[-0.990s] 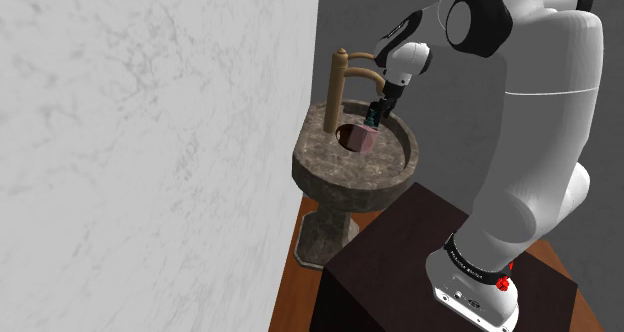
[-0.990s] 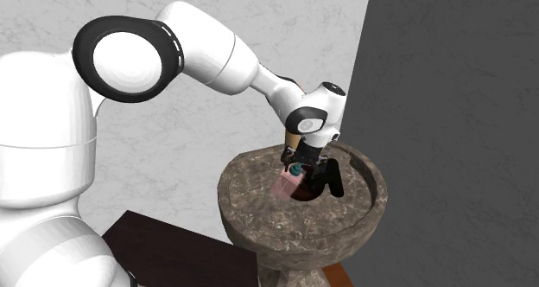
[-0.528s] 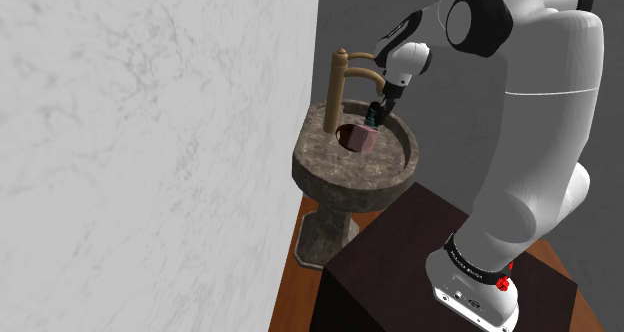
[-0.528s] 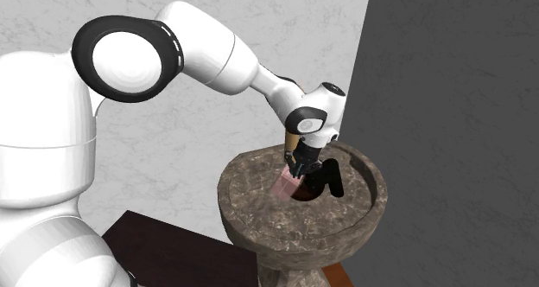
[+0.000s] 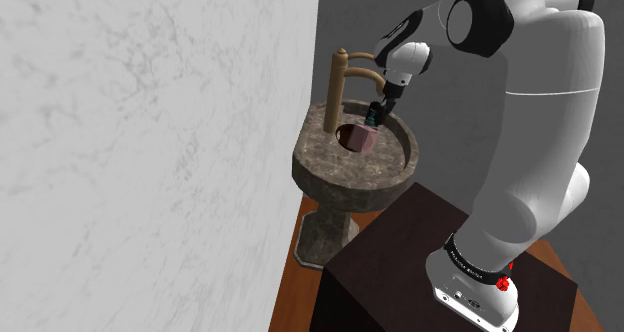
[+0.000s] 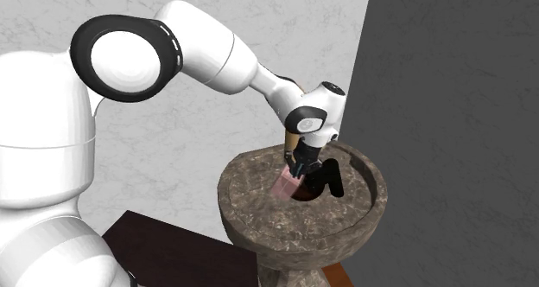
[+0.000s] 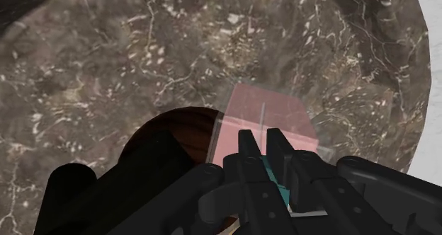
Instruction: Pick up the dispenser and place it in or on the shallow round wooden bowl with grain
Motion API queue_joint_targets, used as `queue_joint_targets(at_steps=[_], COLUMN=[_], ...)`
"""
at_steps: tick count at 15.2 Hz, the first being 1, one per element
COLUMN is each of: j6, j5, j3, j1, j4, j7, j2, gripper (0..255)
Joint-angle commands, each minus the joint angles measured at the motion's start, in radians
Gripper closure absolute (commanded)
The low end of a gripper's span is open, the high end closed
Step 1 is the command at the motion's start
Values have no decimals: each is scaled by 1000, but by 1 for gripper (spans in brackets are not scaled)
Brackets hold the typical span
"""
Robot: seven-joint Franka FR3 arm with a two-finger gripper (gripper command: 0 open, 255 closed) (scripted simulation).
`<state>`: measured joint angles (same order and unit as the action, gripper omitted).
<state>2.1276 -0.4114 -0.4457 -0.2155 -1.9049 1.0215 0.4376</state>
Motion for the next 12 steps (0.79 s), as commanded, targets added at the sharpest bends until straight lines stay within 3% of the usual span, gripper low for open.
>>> queue_joint_targets(at_steps=[1,9,10,12], j6=[-14,-75,-75,21], j5=[9,41,41,-137], j3=[-6,-19,-19,-22], j1=[2,12,12,7], j4=[13,28,28,-19], j7=[-8,-35,-35,-244], j2=[-18,-64,-64,-81], gripper=[255,255,0,0])
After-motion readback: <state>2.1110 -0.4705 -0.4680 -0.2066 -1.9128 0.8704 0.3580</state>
